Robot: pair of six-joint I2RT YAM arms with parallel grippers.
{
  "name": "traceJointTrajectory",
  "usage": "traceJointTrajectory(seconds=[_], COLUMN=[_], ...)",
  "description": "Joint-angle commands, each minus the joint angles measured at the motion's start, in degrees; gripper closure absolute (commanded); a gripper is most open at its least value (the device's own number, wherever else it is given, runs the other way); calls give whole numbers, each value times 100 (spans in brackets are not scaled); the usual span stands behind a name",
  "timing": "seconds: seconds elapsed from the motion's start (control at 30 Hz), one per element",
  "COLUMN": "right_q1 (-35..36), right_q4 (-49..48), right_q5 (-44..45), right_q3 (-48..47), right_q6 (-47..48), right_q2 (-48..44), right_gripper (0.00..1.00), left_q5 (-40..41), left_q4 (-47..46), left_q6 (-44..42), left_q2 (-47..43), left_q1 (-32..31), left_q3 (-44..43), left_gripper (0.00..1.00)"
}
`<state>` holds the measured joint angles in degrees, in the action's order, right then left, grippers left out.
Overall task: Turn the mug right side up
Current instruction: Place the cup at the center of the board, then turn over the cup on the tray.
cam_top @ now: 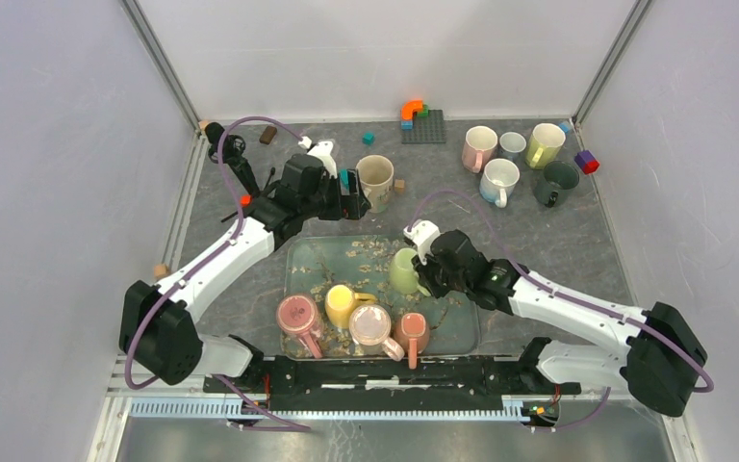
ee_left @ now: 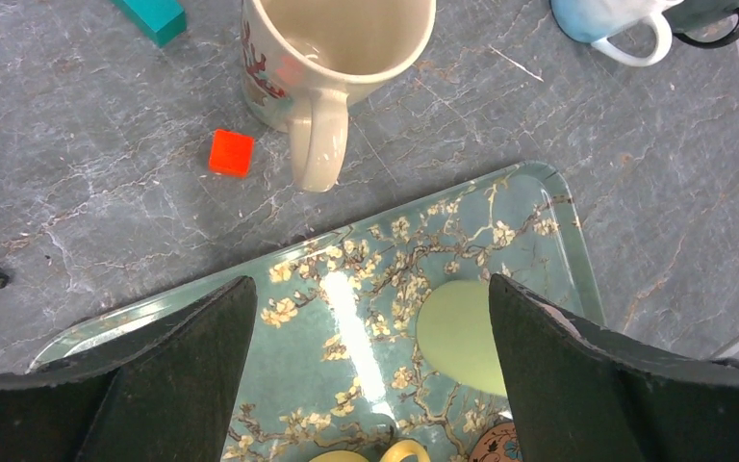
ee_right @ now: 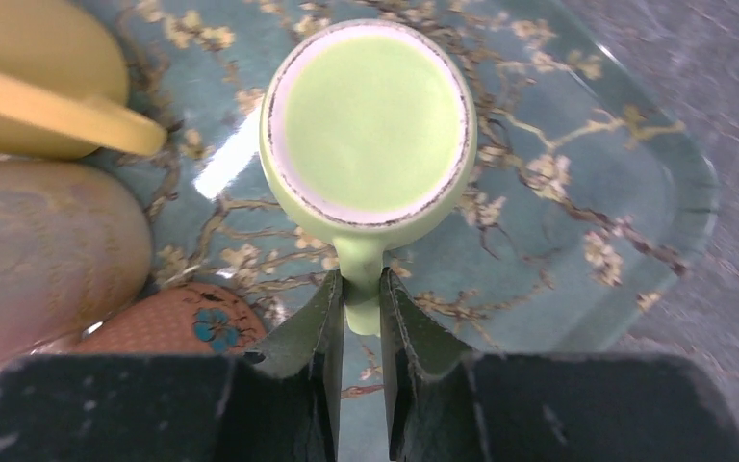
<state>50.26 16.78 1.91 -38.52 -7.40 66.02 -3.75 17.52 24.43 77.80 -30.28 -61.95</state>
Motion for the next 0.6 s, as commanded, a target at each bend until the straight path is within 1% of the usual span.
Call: traceJointTrajectory(seconds=[0.0,0.1,0.27,0.33,0.4,0.5,0.57], right_q1=[-1,6,7,5,10,11,3], right_q4=[-223,-339,-455,-465,-421,-248,-160], right_q5=[1047,1208,1070,972,908,912,919], right_q3=[24,142,157,135,75,-67,-166], right_q6=[-417,-553,-694,-708,-702,-706,-710], right_q2=[-283,-432,-322,-242,-150,-38,9], right_gripper=[80,81,76,72,62,57,56], left_q5=[-179,-203,-313,-377,-414,-442,-479], left_q4=[-171,-196,-198,-201,-181,-163,-157], left_q6=[228,247,280,302,324,330,346], left_q2=[-195,-180,-135,-125,-136,-193,-228], left_q1=[31,29,30,26,28,29,31], left_q3=[43,45,12,-1,-10,7,17], left_gripper=[4,4,4,4,3,3,3])
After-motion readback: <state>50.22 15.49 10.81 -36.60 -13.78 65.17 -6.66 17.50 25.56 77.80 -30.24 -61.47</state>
